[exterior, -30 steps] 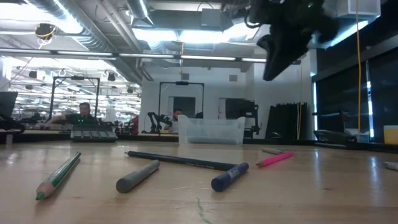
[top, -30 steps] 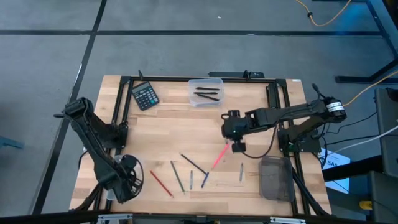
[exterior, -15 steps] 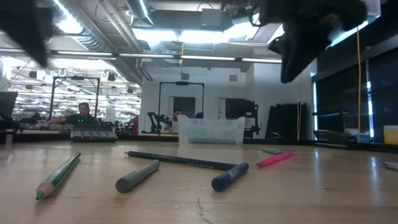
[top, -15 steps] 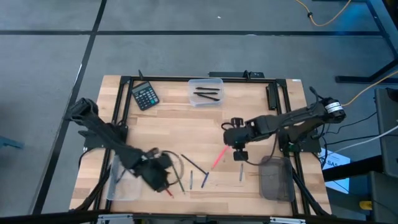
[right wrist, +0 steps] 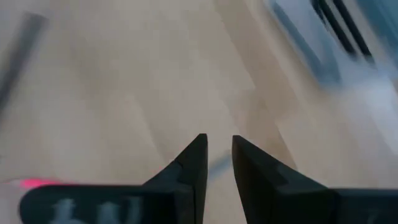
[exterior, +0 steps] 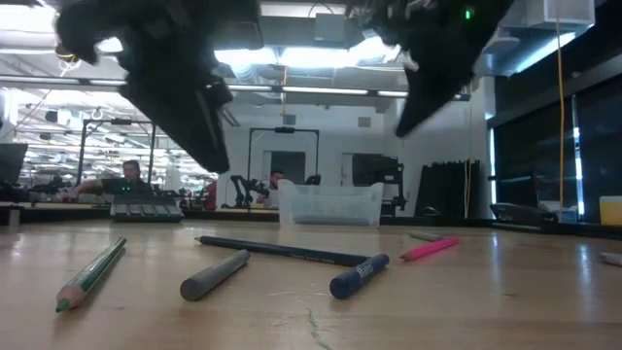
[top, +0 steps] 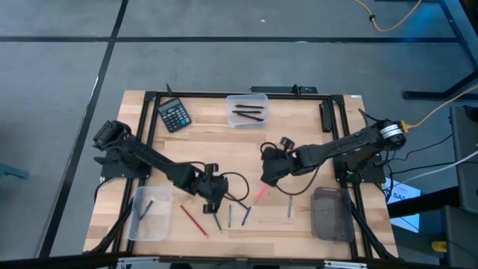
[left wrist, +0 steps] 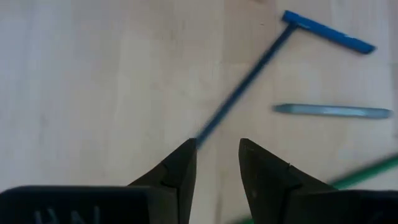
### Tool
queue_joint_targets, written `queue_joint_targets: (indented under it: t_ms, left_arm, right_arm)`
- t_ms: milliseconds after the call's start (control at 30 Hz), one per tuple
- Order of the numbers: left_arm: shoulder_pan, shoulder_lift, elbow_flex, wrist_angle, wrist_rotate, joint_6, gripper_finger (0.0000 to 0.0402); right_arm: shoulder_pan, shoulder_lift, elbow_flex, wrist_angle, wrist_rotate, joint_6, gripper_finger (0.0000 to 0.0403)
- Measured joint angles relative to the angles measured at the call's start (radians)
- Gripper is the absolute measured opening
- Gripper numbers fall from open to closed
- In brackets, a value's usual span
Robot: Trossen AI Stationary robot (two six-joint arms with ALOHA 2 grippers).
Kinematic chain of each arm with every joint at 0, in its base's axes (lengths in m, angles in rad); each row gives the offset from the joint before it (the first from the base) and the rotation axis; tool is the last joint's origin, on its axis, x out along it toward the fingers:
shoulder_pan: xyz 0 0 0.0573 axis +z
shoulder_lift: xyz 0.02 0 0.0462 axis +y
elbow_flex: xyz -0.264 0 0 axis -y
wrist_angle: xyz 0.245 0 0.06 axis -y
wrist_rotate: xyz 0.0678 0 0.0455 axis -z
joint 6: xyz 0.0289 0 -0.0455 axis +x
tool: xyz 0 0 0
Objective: Sort crayons/erasers/pens/pencils in bins
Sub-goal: Put the top gray crayon into the bottom transparent bin
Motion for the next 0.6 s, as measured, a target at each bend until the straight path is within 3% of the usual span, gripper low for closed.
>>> queue_joint_targets:
  t_ms: [100,300,600]
  left_arm:
    - [0.011,0.0,0.0,0.001,-0.017,0.078,0.0112]
    - [0.024,0.0,0.0,0.043,-0.206,0.111,0.0112]
    - [0.068,0.0,0.0,0.042,-0.2,0.201,0.0112]
  right_arm:
    - [-0.008,0.047,0.0,-0.053,0.02,0.15,0.0078]
    - [-0.03,0.154,0.0,0.017,0.016,0.299,0.0078]
    - [-0.067,0.239,0.0,-0.018,-0.042,0.433,0.0078]
